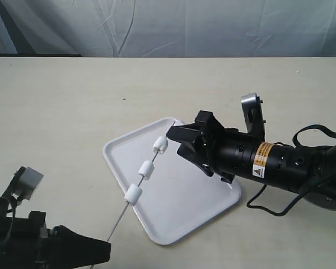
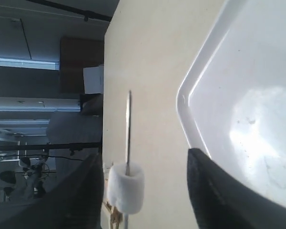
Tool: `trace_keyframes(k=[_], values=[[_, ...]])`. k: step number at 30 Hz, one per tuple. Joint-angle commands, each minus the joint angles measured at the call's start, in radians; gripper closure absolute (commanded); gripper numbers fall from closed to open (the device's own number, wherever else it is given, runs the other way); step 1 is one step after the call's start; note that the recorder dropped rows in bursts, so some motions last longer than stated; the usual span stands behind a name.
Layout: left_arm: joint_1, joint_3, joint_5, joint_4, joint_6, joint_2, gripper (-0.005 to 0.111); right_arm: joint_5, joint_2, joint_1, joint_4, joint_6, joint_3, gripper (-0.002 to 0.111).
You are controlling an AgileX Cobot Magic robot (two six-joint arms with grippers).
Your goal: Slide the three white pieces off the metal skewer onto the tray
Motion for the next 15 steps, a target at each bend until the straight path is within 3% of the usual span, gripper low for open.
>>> trace_keyframes(k=[1,15], values=[[-0.005,0.004,-0.102,-0.015,-0.042,-0.005,0.107,-0.020,0.004,0.002,-0.003,0.011,-0.005,0.058],[-0.005,0.004,-0.103,-0.015,-0.066,-0.005,0.107,0.101,0.080,0.114,0.001,0.070,-0.135,0.058]])
